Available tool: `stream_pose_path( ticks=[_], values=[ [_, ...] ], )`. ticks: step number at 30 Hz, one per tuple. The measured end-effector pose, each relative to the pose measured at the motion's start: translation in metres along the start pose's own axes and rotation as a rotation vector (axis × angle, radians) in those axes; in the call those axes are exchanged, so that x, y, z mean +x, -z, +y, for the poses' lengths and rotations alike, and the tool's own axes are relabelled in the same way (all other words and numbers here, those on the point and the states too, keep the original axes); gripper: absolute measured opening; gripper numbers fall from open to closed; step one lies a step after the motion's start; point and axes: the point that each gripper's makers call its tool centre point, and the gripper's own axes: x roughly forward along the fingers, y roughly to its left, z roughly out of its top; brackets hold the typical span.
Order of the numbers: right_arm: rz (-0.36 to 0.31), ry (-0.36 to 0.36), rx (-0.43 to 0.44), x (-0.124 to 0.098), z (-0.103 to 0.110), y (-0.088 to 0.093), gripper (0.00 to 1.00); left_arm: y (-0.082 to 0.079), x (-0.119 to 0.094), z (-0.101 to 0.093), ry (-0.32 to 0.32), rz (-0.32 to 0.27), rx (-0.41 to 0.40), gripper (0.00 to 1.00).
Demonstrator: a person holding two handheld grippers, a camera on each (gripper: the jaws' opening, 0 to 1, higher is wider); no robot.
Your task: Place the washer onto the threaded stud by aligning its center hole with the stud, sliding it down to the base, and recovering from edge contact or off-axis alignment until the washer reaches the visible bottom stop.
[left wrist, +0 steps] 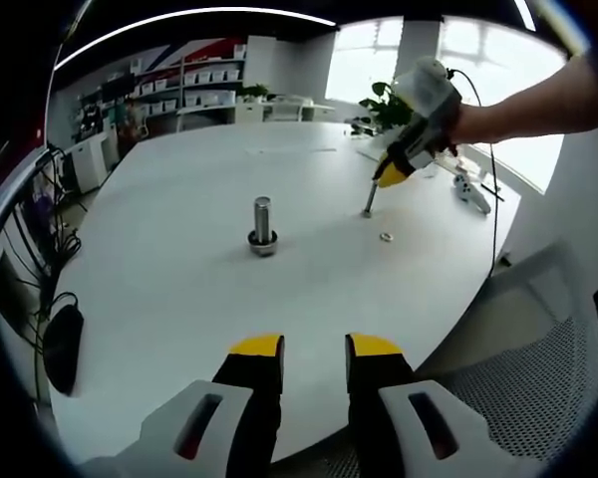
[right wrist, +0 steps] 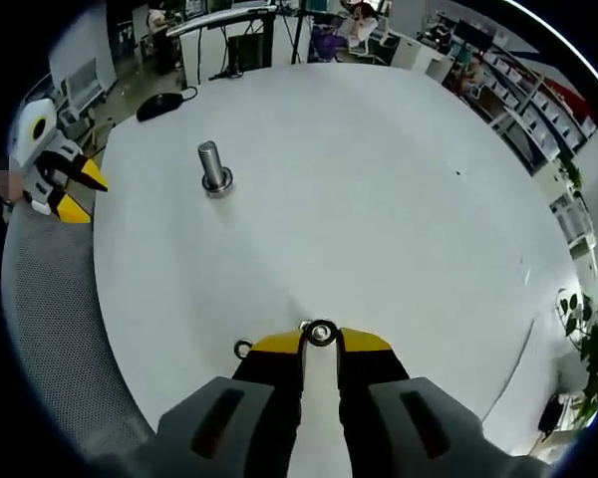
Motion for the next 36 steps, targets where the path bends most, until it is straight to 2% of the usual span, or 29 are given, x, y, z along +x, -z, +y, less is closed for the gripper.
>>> stream_pose_path(
  ticks=[12,36],
  values=[
    [0.035,-0.020,-0.012,0.010,0.003,0.004,0.14,0.001,0.001,0.000,0.002,0.003,0.001,0.22],
    [0.131,-0.057,0.027,0.038,0.006,0.019,0.14,0.001,0.001,-0.001,0.009,0.000,-0.003,0.21]
  ],
)
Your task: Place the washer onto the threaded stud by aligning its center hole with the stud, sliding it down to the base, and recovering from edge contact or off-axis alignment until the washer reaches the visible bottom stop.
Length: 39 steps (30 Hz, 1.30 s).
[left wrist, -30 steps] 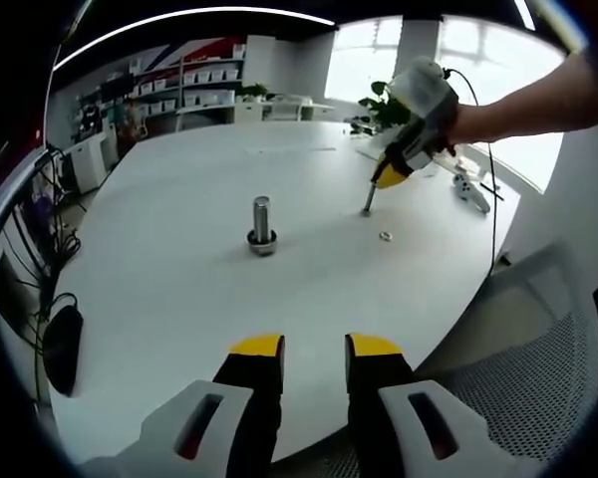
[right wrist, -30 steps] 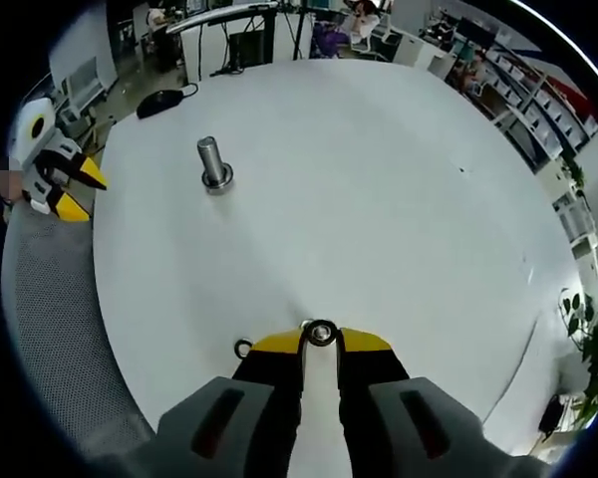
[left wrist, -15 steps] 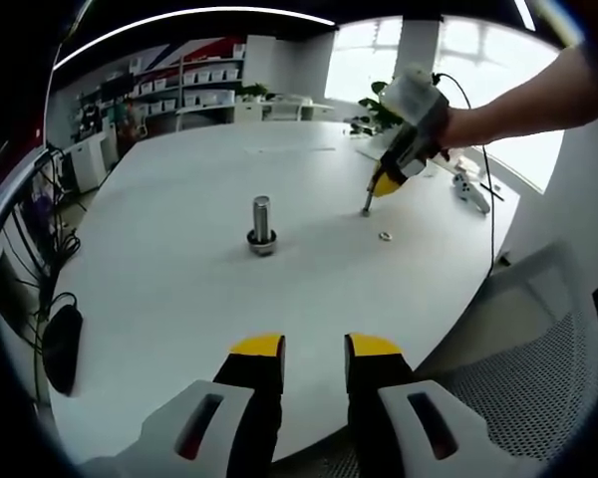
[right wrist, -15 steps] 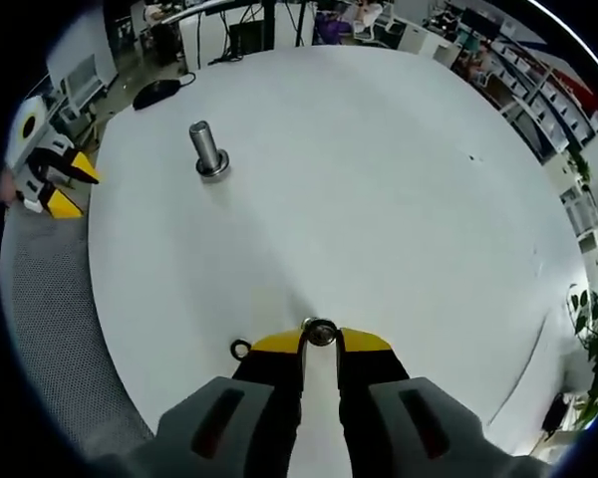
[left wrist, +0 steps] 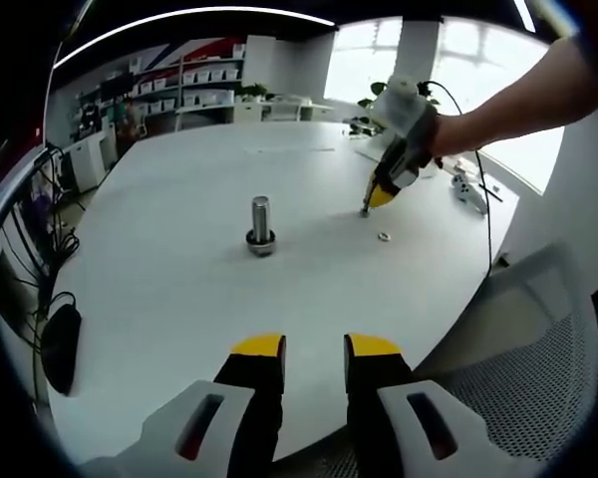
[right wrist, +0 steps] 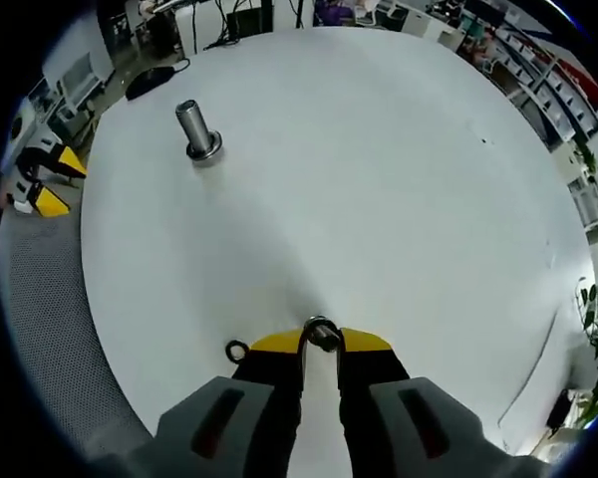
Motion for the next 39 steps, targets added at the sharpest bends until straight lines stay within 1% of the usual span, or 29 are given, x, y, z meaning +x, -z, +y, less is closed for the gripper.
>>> stream_pose_path(
  ticks=[9,12,20,26,30,39],
  values=[
    [0.029,-0.014,0.023,0.008,0.003,0.006,0.15,0.000,0.000,0.000,0.004,0.000,0.001,0.21],
    [0.026,-0.012,0.029,0.009,0.001,0.006,0.15,0.000,0.000,0.000,0.004,-0.003,-0.003,0.21],
    [0.033,-0.012,0.030,0.008,0.005,0.006,0.18,0.000,0.000,0.000,0.004,-0.004,-0.002,0.21],
    [0.024,-0.015,0.031,0.004,0.008,0.008,0.20,0.000,-0.001,0.001,0.001,-0.003,-0.002,0.21],
    [0.026,-0.022,0.038,0.001,0.013,0.012,0.21,0.000,0.000,0.001,0.000,-0.003,-0.002,0.21],
    [0.007,-0.044,0.048,-0.002,0.028,0.021,0.21,0.000,-0.001,0.001,-0.004,-0.002,0.000,0.21]
  ],
)
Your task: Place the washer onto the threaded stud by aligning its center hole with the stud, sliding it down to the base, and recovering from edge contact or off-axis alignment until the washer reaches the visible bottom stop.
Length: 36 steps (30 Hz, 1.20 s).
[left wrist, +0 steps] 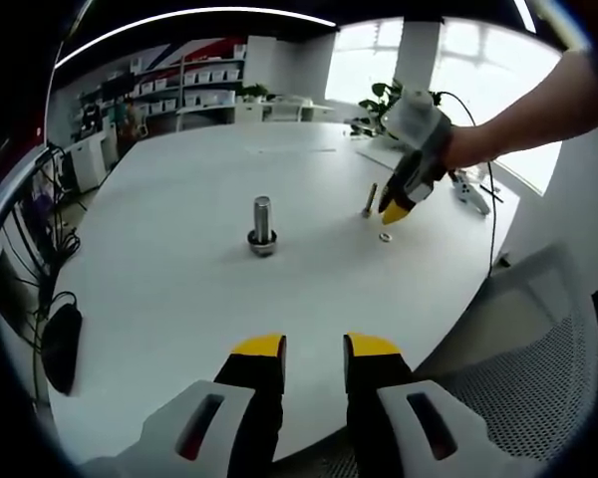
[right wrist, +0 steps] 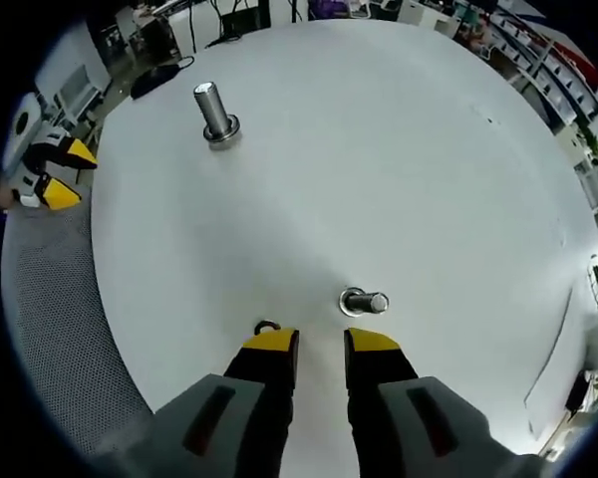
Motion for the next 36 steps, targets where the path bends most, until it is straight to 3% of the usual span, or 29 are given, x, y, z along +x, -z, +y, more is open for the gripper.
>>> stream_pose_path(
  ticks=[19,36],
  values=[
    [-0.042,-0.061,-0.023,0.001,0.029,0.001,0.22,0.001,0.001,0.001,-0.010,0.009,0.000,0.21],
    [-0.013,-0.060,-0.077,0.009,0.031,0.005,0.21,0.002,0.000,0.002,-0.014,0.012,0.001,0.21]
  ],
)
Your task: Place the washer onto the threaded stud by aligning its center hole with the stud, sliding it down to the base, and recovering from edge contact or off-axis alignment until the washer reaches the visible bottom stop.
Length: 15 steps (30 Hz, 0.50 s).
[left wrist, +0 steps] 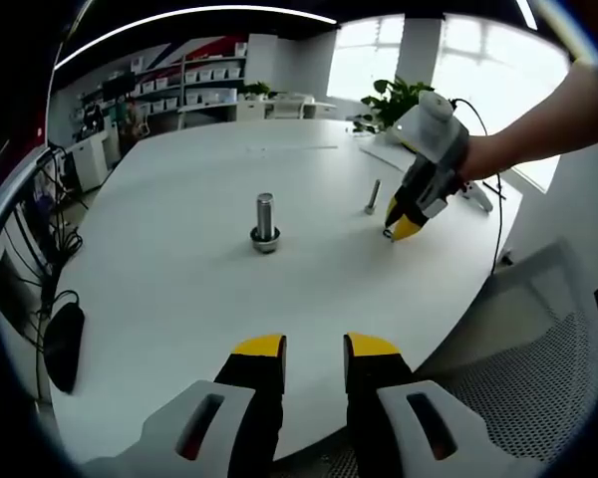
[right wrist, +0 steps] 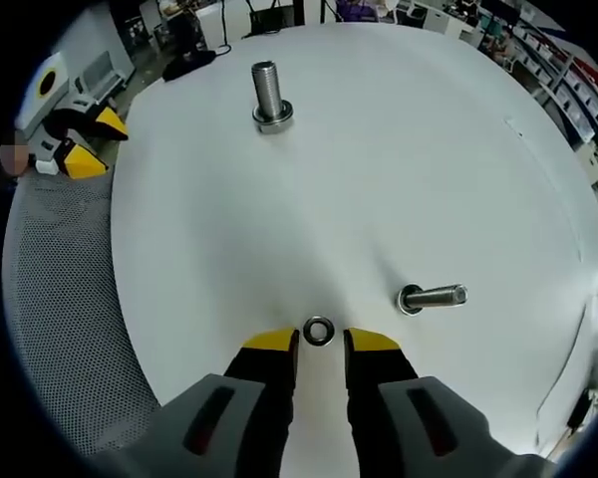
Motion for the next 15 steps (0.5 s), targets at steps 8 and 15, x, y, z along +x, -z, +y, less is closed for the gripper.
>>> stream_pose_path(
  ticks=[8,15],
  values=[
    [0.003,-0.006,-0.037,0.0000,0.0007,-0.0005,0.19,-0.0005,-0.0002,0.0001,0.000,-0.003,0.000,0.21],
    [0.035,-0.014,-0.065,0.0019,0.0009,-0.0024,0.18,-0.0007,0.0000,-0.0003,0.002,-0.005,0.000,0.21]
  ],
)
